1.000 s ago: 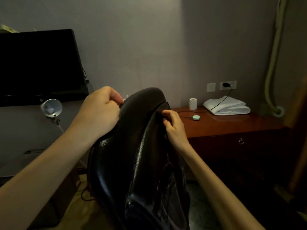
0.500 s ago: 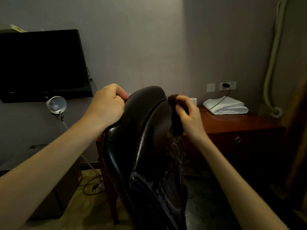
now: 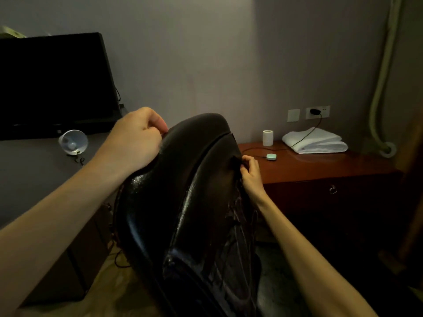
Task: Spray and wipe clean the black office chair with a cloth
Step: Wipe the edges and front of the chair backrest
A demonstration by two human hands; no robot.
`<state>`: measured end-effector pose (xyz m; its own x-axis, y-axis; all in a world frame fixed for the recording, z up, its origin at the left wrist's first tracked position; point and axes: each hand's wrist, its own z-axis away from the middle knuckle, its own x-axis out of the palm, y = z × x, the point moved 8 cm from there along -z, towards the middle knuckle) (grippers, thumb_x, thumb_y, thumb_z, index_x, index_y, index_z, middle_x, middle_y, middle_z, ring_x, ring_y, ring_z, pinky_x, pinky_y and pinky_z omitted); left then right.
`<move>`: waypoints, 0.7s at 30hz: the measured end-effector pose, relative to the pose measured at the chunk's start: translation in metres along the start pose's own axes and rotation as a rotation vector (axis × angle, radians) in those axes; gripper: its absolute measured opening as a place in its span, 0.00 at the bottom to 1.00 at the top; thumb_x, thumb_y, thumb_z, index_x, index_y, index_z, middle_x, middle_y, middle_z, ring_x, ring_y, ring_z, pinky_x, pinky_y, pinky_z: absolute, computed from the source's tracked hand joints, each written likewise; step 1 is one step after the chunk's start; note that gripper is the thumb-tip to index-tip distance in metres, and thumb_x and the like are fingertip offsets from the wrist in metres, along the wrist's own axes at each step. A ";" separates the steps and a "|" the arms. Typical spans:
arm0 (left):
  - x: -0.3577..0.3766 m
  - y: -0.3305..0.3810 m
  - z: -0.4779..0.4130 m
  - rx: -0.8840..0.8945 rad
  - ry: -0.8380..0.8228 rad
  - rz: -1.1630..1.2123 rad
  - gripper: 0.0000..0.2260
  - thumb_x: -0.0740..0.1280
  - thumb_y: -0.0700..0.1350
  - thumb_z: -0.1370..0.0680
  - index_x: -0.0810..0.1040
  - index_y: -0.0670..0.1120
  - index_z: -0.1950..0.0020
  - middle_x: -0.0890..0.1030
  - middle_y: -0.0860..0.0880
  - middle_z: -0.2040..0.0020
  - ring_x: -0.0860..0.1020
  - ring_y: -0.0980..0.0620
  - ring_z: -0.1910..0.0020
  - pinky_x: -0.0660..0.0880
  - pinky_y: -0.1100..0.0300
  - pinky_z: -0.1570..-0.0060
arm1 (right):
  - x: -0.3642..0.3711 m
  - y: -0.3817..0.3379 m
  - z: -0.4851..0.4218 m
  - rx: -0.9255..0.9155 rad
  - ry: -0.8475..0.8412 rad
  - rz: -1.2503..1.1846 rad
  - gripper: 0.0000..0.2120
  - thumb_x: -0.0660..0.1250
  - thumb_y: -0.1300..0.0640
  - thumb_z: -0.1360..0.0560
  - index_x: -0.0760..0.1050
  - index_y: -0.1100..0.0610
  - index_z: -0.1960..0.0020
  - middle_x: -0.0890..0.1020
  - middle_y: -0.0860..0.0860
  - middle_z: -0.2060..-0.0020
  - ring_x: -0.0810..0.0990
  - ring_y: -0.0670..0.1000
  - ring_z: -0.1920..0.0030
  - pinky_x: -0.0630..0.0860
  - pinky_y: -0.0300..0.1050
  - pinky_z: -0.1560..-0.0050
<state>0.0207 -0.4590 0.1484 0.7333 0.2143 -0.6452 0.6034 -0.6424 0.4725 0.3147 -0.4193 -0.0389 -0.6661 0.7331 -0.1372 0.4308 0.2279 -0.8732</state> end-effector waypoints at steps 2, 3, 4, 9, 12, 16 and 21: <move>0.000 0.002 0.000 0.005 -0.010 -0.014 0.11 0.58 0.34 0.27 0.78 0.45 0.52 0.78 0.45 0.58 0.75 0.47 0.55 0.66 0.59 0.56 | 0.003 -0.009 0.038 -0.049 -0.032 -0.061 0.11 0.58 0.64 0.21 0.70 0.56 0.41 0.70 0.49 0.46 0.70 0.46 0.41 0.66 0.39 0.36; 0.000 0.003 0.000 0.007 -0.017 -0.016 0.11 0.58 0.34 0.27 0.77 0.45 0.53 0.78 0.45 0.58 0.75 0.46 0.55 0.66 0.59 0.57 | 0.004 -0.016 0.061 -0.091 -0.039 -0.087 0.11 0.58 0.65 0.22 0.70 0.55 0.42 0.71 0.48 0.47 0.70 0.43 0.43 0.65 0.35 0.37; 0.000 0.003 0.001 0.008 -0.023 -0.016 0.11 0.58 0.33 0.27 0.77 0.45 0.53 0.78 0.45 0.58 0.75 0.47 0.56 0.66 0.59 0.57 | 0.003 -0.024 0.085 -0.136 -0.047 -0.105 0.11 0.59 0.64 0.23 0.70 0.53 0.44 0.71 0.46 0.48 0.70 0.39 0.44 0.63 0.30 0.39; 0.000 0.004 0.002 0.000 -0.034 0.010 0.12 0.57 0.33 0.28 0.77 0.45 0.54 0.79 0.43 0.57 0.76 0.45 0.55 0.71 0.56 0.54 | -0.013 -0.036 0.142 -0.185 -0.217 -0.157 0.10 0.58 0.58 0.26 0.70 0.48 0.47 0.74 0.48 0.47 0.72 0.37 0.46 0.65 0.28 0.42; 0.002 0.005 0.002 -0.002 -0.048 0.019 0.13 0.57 0.32 0.28 0.77 0.45 0.53 0.80 0.42 0.56 0.77 0.44 0.54 0.72 0.54 0.52 | -0.034 -0.034 0.090 -0.163 -0.102 -0.144 0.12 0.59 0.62 0.23 0.70 0.45 0.48 0.74 0.49 0.45 0.72 0.43 0.44 0.67 0.28 0.42; 0.002 0.006 0.002 -0.007 -0.053 0.037 0.13 0.57 0.31 0.28 0.78 0.44 0.53 0.80 0.41 0.57 0.76 0.44 0.55 0.71 0.55 0.52 | -0.042 0.011 -0.020 -0.059 0.043 0.022 0.12 0.58 0.64 0.22 0.70 0.51 0.43 0.73 0.54 0.42 0.71 0.53 0.40 0.68 0.37 0.39; 0.004 0.004 -0.001 0.008 -0.063 0.025 0.12 0.58 0.32 0.27 0.78 0.44 0.53 0.80 0.41 0.57 0.76 0.45 0.58 0.70 0.56 0.58 | -0.016 0.069 -0.040 0.170 0.067 0.058 0.15 0.57 0.58 0.20 0.68 0.56 0.35 0.69 0.56 0.36 0.67 0.56 0.34 0.65 0.52 0.33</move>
<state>0.0261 -0.4597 0.1483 0.7270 0.1514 -0.6697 0.5822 -0.6529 0.4844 0.3794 -0.3891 -0.0783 -0.5985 0.7843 -0.1632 0.3545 0.0766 -0.9319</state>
